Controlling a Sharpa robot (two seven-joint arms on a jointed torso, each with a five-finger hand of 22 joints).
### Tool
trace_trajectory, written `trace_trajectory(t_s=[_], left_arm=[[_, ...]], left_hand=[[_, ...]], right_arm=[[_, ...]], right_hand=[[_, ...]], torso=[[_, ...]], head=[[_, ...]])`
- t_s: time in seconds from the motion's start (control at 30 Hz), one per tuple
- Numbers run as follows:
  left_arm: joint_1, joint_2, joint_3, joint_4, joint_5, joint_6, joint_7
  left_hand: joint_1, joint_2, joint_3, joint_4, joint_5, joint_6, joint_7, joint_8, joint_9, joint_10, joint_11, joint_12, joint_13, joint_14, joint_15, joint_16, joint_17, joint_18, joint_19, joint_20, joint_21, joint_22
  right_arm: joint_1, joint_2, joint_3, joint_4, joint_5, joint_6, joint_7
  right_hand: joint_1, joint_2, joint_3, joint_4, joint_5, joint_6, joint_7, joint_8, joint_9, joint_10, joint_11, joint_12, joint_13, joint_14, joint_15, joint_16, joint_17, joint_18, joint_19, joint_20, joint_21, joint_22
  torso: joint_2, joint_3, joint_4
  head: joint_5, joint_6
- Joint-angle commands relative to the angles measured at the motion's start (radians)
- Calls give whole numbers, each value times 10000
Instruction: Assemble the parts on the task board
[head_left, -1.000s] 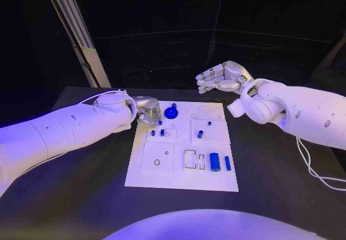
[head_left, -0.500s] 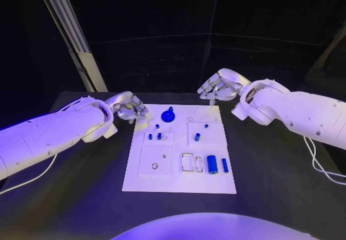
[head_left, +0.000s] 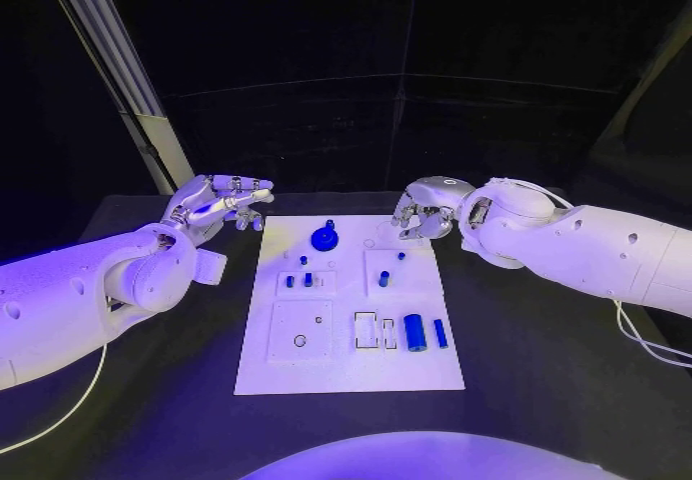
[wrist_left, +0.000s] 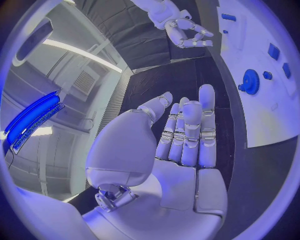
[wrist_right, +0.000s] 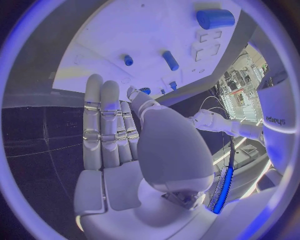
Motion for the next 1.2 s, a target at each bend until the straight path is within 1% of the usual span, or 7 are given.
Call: trace_trajectory(t_s=[0.03, 0.27, 0.47, 0.57, 0.9, 0.97, 1.2], left_arm=[[1, -173, -25, 232, 1446, 294, 758], [-3, -483, -68, 586, 1546, 245, 839], [-4, -610, -85, 728, 1602, 203, 841], [-4, -641, -101, 749, 1611, 184, 829], [-4, -725, -130, 790, 1619, 169, 762], [-4, -736, -132, 789, 1619, 168, 742], [-4, -741, -134, 744, 1619, 178, 693]], left_hand=[[-65, 31, -60, 5, -40, 66, -18, 76, 15, 66, -30, 81, 22, -38, -10, -49, -42, 141, 33, -25, -53, -25], [-49, 39, -99, 9, -38, 86, -27, 107, 18, 71, -41, 130, 33, -42, -19, -67, -75, 142, 51, -33, -85, -56], [-29, 47, -116, 5, -35, 94, -32, 123, 18, 71, -47, 157, 38, -48, -25, -81, -105, 142, 62, -38, -104, -74], [-29, 47, -116, 5, -35, 94, -32, 123, 18, 71, -47, 157, 38, -48, -25, -81, -105, 142, 62, -38, -104, -74], [-5, 48, -137, -4, -39, 94, -34, 137, 17, 63, -51, 184, 43, -63, -31, -108, -159, 142, 75, -45, -125, -94], [-2, 47, -145, -4, -42, 91, -33, 140, 16, 57, -50, 191, 44, -71, -31, -120, -185, 141, 79, -46, -132, -101], [10, 46, -164, -7, -48, 66, -25, 138, 10, 29, -44, 203, 43, -88, -30, -147, -235, 140, 87, -49, -152, -119]], right_arm=[[-19, -35, -40, 127, -1389, 502, -614], [-113, -95, -95, 246, -1604, 696, -620], [-213, -129, -107, 338, -1521, 700, -390], [-265, -120, -109, 371, -1502, 707, -301], [-430, -18, -110, 275, -1394, 841, -38], [-446, 3, -110, 250, -1387, 798, 3], [-477, 77, -109, 157, -1373, 733, 77]], right_hand=[[-68, -64, 106, 33, -62, -38, -9, -19, 12, -115, 15, -73, 9, 300, -21, 285, 197, -9, -16, 26, 184, 132], [-164, -173, 235, 101, -83, -104, 15, -30, 9, -260, 63, -158, 3, 207, 5, 880, 621, -24, -111, 87, 622, 445], [-179, -192, 465, 151, 35, -87, 54, -12, 19, -268, 78, -156, 4, 237, 33, 2483, 2211, -14, -221, 131, 1235, 880], [-172, -217, 584, 150, 64, -85, 69, -14, 20, -271, 80, -159, 2, 220, 40, 3034, 2741, -66, -239, 152, 1770, 1425], [-147, -261, 921, 112, 67, -157, 111, -32, 9, -359, 137, -205, -4, 126, 73, 3795, 3422, -138, -383, 209, 2660, 2324], [-165, -261, 969, 121, 64, -162, 116, -31, 10, -362, 140, -204, -3, 140, 77, 3979, 3613, -169, -365, 217, 2895, 2595], [-161, -220, 1189, 118, 16, -154, 135, -21, 15, -345, 150, -190, -1, 139, 85, 4408, 4012, -222, -382, 243, 3435, 3174]], torso=[[10, 15, -11], [23, 0, -4], [15, 5, 4], [21, 12, -4], [37, 9, 1], [34, 8, 0], [36, 8, -14]], head=[[-50, 23], [-79, -4], [-92, -13], [-80, -11], [-47, -26], [-36, -79], [-45, -110]])
